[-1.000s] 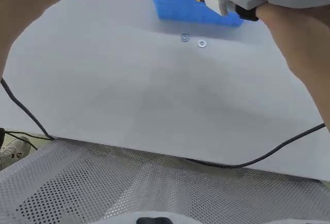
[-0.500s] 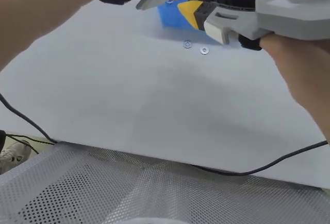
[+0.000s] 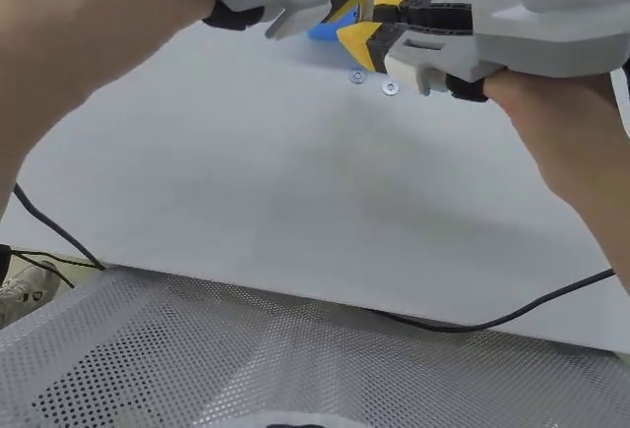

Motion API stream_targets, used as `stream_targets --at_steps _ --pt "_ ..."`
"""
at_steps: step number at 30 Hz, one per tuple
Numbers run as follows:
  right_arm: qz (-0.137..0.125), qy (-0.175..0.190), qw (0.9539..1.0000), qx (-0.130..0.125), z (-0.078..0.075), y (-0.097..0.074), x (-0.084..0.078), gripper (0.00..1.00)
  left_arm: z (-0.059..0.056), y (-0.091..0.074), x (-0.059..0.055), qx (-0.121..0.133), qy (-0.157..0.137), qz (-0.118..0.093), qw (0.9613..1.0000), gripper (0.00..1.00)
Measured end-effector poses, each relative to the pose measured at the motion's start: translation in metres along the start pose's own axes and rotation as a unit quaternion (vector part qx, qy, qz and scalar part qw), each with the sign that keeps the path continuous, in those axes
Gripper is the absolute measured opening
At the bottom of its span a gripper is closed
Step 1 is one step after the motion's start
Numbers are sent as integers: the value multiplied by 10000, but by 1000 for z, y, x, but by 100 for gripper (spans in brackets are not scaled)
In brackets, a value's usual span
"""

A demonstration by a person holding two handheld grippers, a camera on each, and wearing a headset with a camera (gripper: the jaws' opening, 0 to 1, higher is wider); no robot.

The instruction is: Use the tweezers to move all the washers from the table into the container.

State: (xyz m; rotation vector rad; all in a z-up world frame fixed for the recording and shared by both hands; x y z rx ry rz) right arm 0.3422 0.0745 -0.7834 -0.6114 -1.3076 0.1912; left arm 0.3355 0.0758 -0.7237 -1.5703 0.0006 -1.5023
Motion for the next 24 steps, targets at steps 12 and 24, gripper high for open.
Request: stream_targets --at_steps 12,24 --pt "110 73 9999 9 -3 8 -12 9 -2 7 -11 -46 32 159 9999 0" --pt "276 -178 9995 -7 -6 13 -20 7 -3 10 -16 -54 96 273 9996 0"
Point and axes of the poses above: the centre of the closed fingertips' face, and the gripper's own axes: y roughly forward along the fingers, z roughly to its left, x roughly out of its top, the point moved 2 cm from there along -y, roughly backward along the fingers, and after that the axes turned 6 degrees about x, right-handed, at the moved point
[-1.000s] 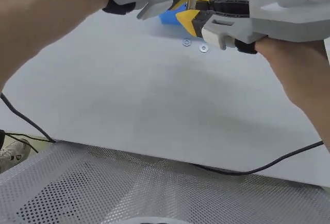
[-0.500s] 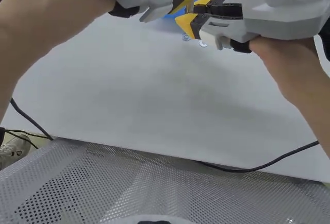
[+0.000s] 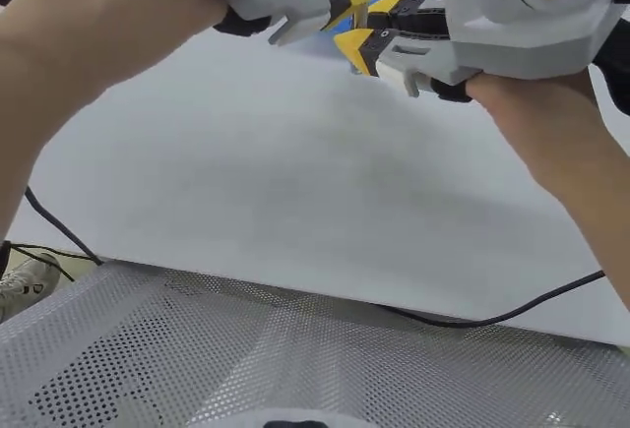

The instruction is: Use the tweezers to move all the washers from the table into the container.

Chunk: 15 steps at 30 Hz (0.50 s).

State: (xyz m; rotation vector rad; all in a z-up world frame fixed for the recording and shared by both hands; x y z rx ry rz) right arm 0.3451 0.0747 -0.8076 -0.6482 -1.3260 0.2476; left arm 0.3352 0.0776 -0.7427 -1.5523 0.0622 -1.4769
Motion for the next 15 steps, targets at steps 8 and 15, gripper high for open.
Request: stream_targets --at_steps 8,15 --pt "31 -28 10000 -49 -9 -1 -4 5 0 3 2 -4 -134 -54 9999 0" --pt "82 -185 9997 -163 -7 0 -3 4 0 3 3 -12 -173 -45 9998 0"
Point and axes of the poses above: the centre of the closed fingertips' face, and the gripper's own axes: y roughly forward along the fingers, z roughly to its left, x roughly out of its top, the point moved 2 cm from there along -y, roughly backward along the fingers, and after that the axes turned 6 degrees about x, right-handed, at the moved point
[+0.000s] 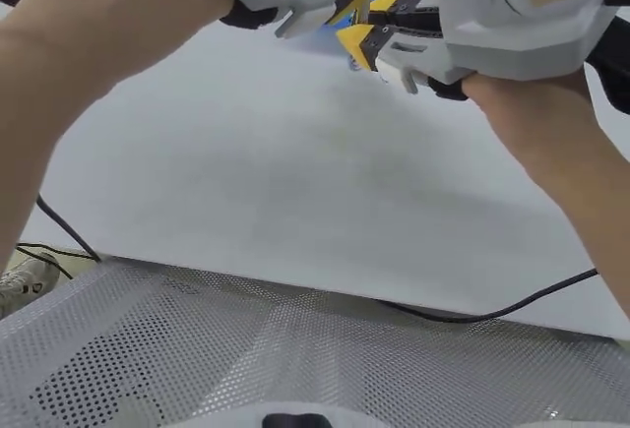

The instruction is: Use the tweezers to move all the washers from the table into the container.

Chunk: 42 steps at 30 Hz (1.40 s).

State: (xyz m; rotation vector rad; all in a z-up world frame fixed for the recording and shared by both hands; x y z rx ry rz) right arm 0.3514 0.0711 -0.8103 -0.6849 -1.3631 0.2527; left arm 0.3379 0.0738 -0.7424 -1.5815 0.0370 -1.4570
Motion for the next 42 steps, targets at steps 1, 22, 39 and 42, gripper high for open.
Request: stream_targets --at_steps 1,22,39,42 --pt "11 -19 10000 -10 0 0 0 4 0 0 0 -4 6 8 10000 0" --pt "-60 -36 9999 -155 8 -12 20 3 4 -9 14 65 -1 -133 9999 0" --pt "-200 -193 9993 -266 9 -32 46 3 5 -32 40 194 252 -326 9990 0" --pt "-221 -220 9991 -301 10 -35 49 3 5 -36 44 209 290 -358 9987 0"
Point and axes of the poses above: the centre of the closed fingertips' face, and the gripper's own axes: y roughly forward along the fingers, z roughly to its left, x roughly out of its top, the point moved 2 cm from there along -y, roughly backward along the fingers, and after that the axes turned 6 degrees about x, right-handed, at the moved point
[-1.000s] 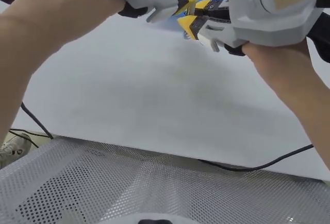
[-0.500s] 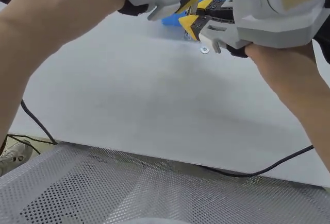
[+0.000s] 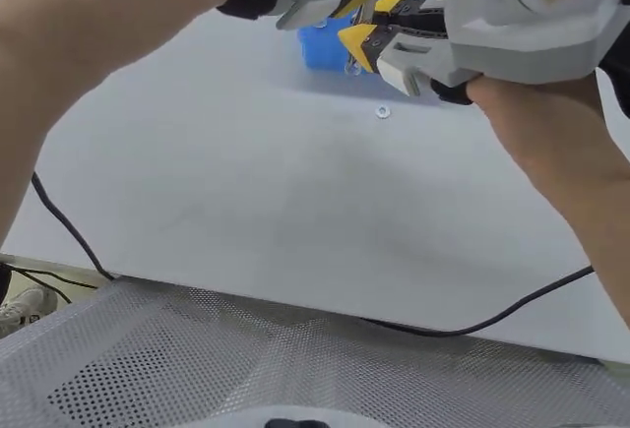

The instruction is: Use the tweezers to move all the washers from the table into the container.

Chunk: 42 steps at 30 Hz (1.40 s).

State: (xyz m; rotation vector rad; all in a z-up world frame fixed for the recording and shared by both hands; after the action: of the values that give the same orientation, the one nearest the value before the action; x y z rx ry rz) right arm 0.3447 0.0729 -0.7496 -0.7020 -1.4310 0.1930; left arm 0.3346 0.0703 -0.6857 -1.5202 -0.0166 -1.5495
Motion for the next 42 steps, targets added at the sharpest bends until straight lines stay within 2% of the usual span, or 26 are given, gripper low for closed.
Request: stream_targets --at_steps 10,15,20,29,37,42 --pt "-70 -35 9999 -88 -1 -5 11 3 3 -8 11 52 96 -100 9999 0" --pt "-94 -164 9996 -213 -7 -11 16 3 5 -8 18 107 210 -209 9995 0" --pt "-142 -253 9990 -337 -15 -8 19 4 9 -5 22 176 404 -229 9988 0" --pt "-53 -389 9982 -451 -22 -7 14 4 18 5 19 220 363 -283 9987 0" --pt "95 -446 9975 -537 -49 7 3 4 23 24 11 259 430 -220 9985 0" --pt "123 -398 9977 -530 -52 13 1 4 27 33 3 283 459 -146 9984 0"
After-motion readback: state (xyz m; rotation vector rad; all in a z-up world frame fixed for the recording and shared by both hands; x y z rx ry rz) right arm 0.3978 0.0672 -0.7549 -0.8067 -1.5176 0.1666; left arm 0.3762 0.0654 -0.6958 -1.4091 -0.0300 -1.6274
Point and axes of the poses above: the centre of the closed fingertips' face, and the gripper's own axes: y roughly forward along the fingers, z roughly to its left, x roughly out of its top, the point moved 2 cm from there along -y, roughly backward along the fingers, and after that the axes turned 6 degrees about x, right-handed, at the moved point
